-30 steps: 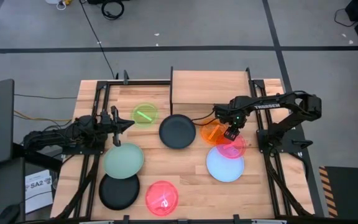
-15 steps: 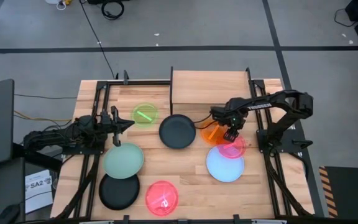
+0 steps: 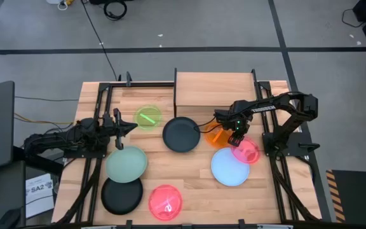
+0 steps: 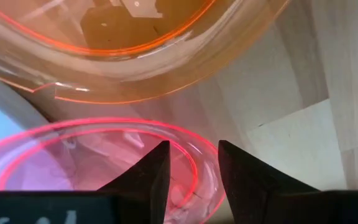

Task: Place and stack plates onto a shelf
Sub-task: Put the right pink plate on the shelf

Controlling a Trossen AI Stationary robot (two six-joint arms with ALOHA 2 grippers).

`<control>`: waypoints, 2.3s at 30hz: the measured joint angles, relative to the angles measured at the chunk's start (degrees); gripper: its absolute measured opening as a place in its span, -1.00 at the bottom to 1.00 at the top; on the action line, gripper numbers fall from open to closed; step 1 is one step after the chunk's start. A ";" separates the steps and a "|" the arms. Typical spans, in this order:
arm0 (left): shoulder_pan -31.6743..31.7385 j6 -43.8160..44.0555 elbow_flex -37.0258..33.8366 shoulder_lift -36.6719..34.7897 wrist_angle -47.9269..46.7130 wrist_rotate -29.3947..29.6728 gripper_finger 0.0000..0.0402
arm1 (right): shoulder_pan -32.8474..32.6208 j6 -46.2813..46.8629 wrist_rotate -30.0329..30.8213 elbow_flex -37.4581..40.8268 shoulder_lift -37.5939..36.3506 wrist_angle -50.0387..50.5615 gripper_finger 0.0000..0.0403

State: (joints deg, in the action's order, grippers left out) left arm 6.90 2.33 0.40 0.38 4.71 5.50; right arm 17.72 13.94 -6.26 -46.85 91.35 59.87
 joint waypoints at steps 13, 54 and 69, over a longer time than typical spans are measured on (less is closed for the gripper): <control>-0.01 0.00 0.00 0.00 -0.02 0.00 -0.94 | -0.05 -7.42 -1.58 0.00 0.00 -0.05 -0.38; 0.01 0.02 0.00 0.00 -0.05 -0.01 -0.94 | -0.05 -11.57 -1.34 0.00 0.00 -0.43 -0.95; -0.01 0.00 0.00 0.00 -0.04 0.00 -0.94 | -0.04 -11.54 -4.35 -0.18 0.00 2.73 -0.98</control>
State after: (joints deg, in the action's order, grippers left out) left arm 6.90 2.33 0.40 0.38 4.67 5.50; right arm 17.67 2.39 -10.61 -47.03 91.35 62.61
